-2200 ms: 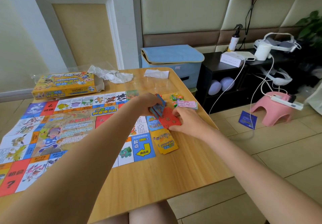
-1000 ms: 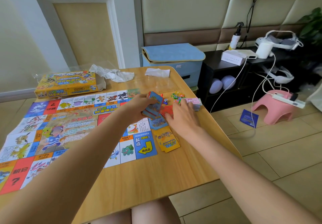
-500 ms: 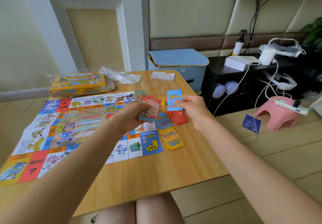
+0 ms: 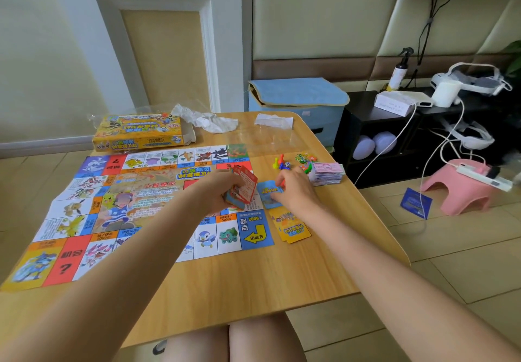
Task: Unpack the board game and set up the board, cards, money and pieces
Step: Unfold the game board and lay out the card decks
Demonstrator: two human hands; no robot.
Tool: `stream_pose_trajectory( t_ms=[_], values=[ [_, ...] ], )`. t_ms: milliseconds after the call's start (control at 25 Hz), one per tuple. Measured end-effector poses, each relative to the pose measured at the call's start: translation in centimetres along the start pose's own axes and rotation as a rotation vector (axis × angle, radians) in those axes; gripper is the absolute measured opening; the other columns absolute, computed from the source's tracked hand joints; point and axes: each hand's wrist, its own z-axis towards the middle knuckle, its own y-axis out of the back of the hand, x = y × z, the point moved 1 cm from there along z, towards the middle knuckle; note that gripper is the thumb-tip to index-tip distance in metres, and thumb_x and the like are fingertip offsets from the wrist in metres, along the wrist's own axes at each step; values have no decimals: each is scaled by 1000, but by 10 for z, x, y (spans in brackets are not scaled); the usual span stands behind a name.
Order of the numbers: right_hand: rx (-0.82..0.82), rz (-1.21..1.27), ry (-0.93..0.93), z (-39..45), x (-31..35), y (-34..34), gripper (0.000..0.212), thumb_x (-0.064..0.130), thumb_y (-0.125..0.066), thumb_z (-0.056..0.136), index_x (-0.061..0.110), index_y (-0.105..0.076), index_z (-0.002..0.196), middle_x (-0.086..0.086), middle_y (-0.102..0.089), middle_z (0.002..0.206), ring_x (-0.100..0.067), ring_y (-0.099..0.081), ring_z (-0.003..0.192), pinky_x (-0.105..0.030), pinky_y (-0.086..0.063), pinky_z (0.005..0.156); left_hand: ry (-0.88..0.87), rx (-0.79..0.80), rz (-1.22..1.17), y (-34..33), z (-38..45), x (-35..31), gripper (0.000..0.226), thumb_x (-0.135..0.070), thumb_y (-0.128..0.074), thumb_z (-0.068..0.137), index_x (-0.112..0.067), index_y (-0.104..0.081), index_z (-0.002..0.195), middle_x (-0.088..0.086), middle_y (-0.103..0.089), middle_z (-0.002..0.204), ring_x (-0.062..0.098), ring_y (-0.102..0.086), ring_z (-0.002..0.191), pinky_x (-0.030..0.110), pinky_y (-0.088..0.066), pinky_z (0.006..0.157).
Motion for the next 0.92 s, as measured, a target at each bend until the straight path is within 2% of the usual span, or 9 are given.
stream_pose_trajectory(
  t_ms=[80,160,240,320,440,560,680,760,920],
  values=[
    [6,-27,6,-2,1,-4,16,17,-65,87,9,-60,99,-6,-45,118,-21,-51,102,-28,-40,75,-5,13,10,3,1,0,18,1,-44,95,-3,-43,113,18,-57,107,34,-57,111,40,-49,77],
    [-73,-18,21,-3,4,-1,11,19,-60,90,9,-63,94,-7,-51,114,-22,-55,99,-31,-44,73,-35,51,-22,5,0,2,10,2,-44,95,-3,-47,103,16,-61,98,30,-65,95,34,-55,68],
    [-121,196,-7,-1,7,6,23,28,-56,92,7,-67,91,-7,-62,102,-21,-60,89,-35,-49,72,-86,94,-106,5,-2,4,10,1,-46,94,-6,-52,90,12,-64,83,20,-67,68,27,-57,53],
    [15,499,-60,-2,13,14,32,36,-59,89,5,-66,95,-8,-66,86,-16,-59,68,-29,-48,59,-133,109,-156,3,-2,6,10,-2,-52,92,-9,-55,85,7,-66,74,15,-66,58,24,-55,51],
    [103,721,-117,-8,14,22,24,18,-68,85,-1,-63,99,-7,-60,70,-10,-52,51,-19,-41,46,-177,240,-206,-5,-7,4,11,-6,-49,93,-8,-60,90,5,-70,74,14,-68,61,23,-55,52],
    [102,817,-188,-10,7,29,26,9,-67,84,-3,-62,107,-4,-55,63,-4,-49,41,-15,-37,41,-197,369,-289,-10,-12,-1,20,-4,-40,96,-1,-58,105,14,-68,96,20,-70,75,27,-57,59],
    [154,858,-217,-8,2,31,35,10,-69,82,2,-58,115,-7,-56,70,-11,-47,53,-22,-37,50,-233,258,-230,-13,-9,-1,15,2,-45,93,-3,-57,99,14,-67,94,20,-69,72,28,-58,59],
    [151,887,-232,-8,2,30,35,9,-70,81,3,-59,114,-7,-58,76,-11,-46,54,-21,-37,49,-241,207,-226,-17,-6,0,12,1,-48,93,-6,-57,94,12,-66,92,20,-68,71,28,-58,57],
    [13,1019,-259,-5,0,41,17,5,-64,84,2,-62,101,-6,-60,76,-12,-47,55,-16,-36,42,-232,173,-282,-19,-3,1,13,-2,-48,94,-10,-58,97,10,-65,90,17,-68,65,27,-57,53]
  ],
)
